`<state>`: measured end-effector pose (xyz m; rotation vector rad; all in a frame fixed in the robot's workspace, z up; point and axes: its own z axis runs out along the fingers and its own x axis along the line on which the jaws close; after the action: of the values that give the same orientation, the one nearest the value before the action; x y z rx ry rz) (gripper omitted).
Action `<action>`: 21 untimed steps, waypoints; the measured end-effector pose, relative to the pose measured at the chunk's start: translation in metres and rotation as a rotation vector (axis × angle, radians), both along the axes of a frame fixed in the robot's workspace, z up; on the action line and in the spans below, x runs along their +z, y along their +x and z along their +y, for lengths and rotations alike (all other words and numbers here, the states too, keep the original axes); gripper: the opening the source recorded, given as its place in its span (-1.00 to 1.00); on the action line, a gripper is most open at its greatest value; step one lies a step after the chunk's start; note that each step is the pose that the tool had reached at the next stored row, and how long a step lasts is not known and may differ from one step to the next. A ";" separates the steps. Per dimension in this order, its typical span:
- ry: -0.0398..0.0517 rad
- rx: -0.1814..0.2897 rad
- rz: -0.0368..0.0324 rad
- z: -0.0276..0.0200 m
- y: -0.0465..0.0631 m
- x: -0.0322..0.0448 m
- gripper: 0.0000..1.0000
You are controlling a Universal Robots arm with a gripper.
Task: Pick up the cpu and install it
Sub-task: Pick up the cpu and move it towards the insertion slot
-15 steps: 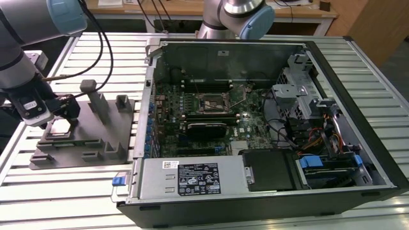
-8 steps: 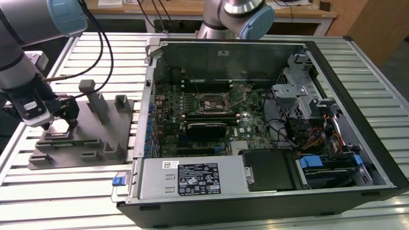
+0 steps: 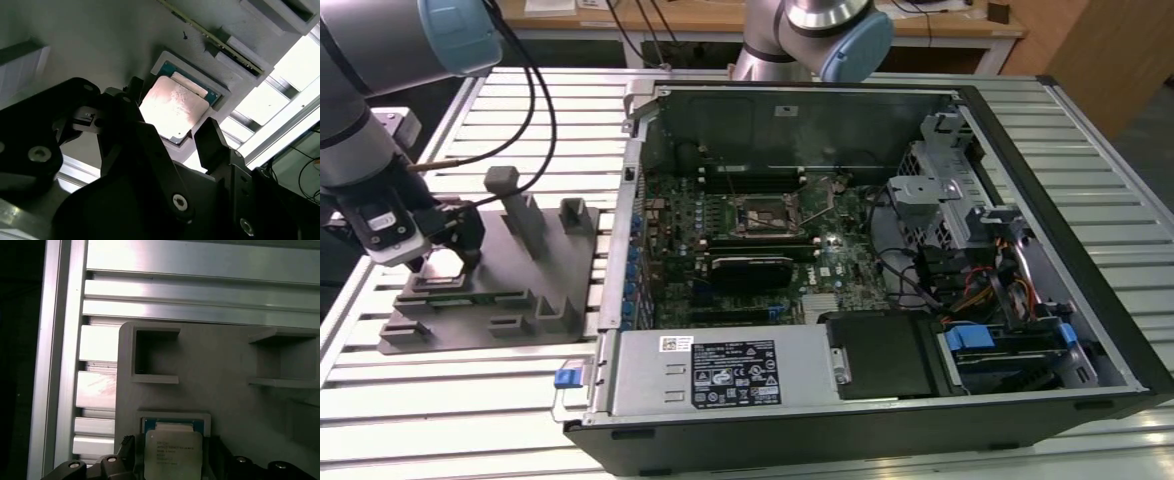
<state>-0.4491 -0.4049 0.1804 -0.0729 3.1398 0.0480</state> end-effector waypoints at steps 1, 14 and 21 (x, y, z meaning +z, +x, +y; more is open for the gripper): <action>-0.0009 -0.002 -0.0002 -0.0004 0.000 0.0001 0.38; -0.0022 -0.015 -0.0009 -0.0011 0.000 0.0015 0.38; -0.0025 -0.015 -0.0004 -0.0011 0.000 0.0028 0.08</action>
<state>-0.4491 -0.4061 0.1832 -0.0494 3.1398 0.0440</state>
